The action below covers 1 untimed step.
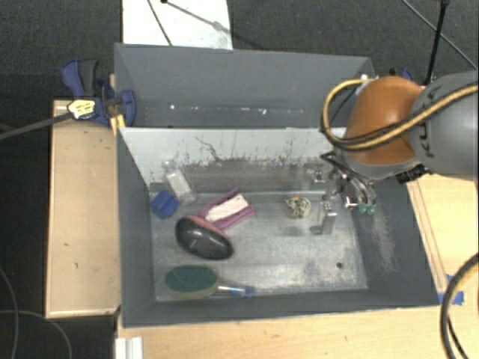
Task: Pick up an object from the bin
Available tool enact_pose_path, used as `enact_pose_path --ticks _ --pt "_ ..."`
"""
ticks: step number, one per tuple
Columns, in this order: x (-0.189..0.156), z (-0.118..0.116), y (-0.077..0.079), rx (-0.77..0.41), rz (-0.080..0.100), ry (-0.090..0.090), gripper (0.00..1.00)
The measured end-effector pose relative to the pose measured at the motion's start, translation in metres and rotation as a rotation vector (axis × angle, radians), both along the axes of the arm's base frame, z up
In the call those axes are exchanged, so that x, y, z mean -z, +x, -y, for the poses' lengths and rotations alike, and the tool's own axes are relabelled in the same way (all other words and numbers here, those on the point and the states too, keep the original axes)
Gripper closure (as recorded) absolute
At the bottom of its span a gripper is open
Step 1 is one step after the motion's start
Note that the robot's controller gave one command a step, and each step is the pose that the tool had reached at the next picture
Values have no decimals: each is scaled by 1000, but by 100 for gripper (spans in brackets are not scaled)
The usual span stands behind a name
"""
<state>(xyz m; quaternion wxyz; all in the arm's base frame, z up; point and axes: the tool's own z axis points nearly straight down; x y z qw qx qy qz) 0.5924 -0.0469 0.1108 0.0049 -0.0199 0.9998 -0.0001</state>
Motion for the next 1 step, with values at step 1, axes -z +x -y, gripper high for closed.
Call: enact_pose_path --ticks 1 --pt "42 -6 -1 164 -11 2 0"
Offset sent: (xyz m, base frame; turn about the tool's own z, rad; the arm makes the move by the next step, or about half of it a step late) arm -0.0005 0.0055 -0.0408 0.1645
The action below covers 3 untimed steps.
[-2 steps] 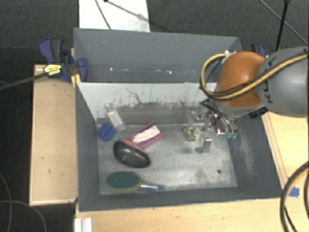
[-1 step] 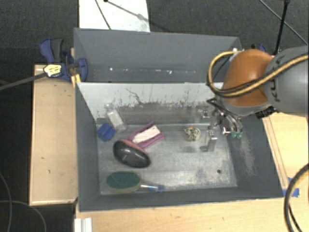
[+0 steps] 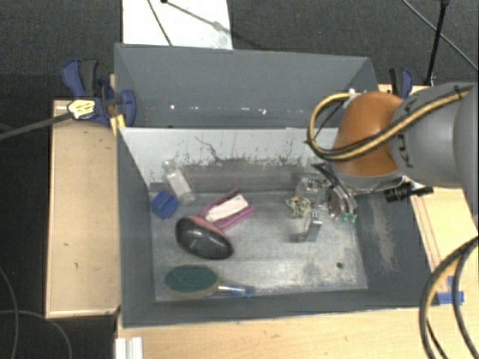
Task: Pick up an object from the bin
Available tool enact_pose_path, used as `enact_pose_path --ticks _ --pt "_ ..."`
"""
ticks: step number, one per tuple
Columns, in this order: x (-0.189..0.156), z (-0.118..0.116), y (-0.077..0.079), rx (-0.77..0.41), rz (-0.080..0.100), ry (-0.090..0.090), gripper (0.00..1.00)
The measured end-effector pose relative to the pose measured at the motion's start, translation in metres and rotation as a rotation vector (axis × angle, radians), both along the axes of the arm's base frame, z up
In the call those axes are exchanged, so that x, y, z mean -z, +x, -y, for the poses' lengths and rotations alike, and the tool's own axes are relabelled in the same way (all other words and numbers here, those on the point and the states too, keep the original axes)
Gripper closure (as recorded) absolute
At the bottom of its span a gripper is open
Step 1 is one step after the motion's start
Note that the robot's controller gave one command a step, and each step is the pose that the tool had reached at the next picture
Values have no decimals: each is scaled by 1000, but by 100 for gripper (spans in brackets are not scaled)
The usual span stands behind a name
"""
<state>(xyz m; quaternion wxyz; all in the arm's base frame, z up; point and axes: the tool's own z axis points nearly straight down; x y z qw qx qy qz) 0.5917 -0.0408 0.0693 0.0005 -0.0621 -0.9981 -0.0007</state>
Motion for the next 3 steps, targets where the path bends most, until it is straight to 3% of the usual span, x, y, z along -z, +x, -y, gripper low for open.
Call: enact_pose_path --ticks 1,2,3 --pt "-1 0 1 0 2 0 0" --pt "-1 0 1 -1 3 1 100" --pt "-28 0 3 -2 8 -1 100"
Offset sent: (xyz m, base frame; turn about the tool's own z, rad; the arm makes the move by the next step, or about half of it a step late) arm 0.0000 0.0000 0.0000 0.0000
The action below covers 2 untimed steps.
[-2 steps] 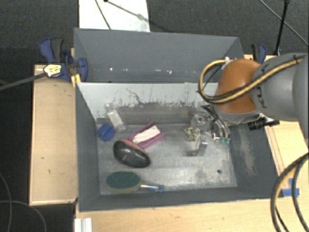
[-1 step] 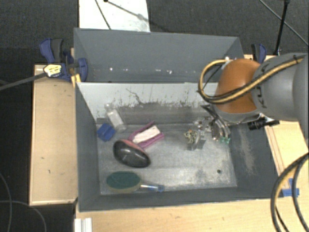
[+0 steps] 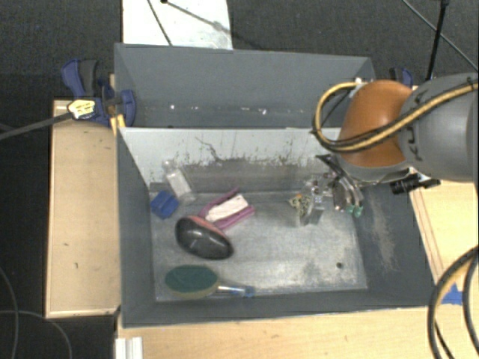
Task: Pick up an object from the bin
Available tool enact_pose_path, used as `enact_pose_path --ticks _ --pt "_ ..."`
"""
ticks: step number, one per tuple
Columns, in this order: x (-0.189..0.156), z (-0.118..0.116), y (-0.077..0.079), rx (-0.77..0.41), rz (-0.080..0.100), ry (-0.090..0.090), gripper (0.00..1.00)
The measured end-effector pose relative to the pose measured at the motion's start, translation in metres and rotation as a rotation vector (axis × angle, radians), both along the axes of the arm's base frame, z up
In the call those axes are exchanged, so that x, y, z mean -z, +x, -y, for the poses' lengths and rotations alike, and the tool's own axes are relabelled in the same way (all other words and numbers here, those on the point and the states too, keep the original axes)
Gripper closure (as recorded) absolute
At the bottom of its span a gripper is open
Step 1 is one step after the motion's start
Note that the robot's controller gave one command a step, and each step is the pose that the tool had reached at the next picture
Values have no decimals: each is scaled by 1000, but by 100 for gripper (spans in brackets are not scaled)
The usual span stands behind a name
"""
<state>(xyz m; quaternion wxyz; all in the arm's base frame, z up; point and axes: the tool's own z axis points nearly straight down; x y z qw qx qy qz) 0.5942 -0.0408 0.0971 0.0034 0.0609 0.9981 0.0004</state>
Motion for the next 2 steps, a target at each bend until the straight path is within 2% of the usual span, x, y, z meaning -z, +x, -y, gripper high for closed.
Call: enact_pose_path --ticks 1,2 --pt "-30 0 1 -1 1 0 100" --pt "-99 1 4 -2 4 0 100"
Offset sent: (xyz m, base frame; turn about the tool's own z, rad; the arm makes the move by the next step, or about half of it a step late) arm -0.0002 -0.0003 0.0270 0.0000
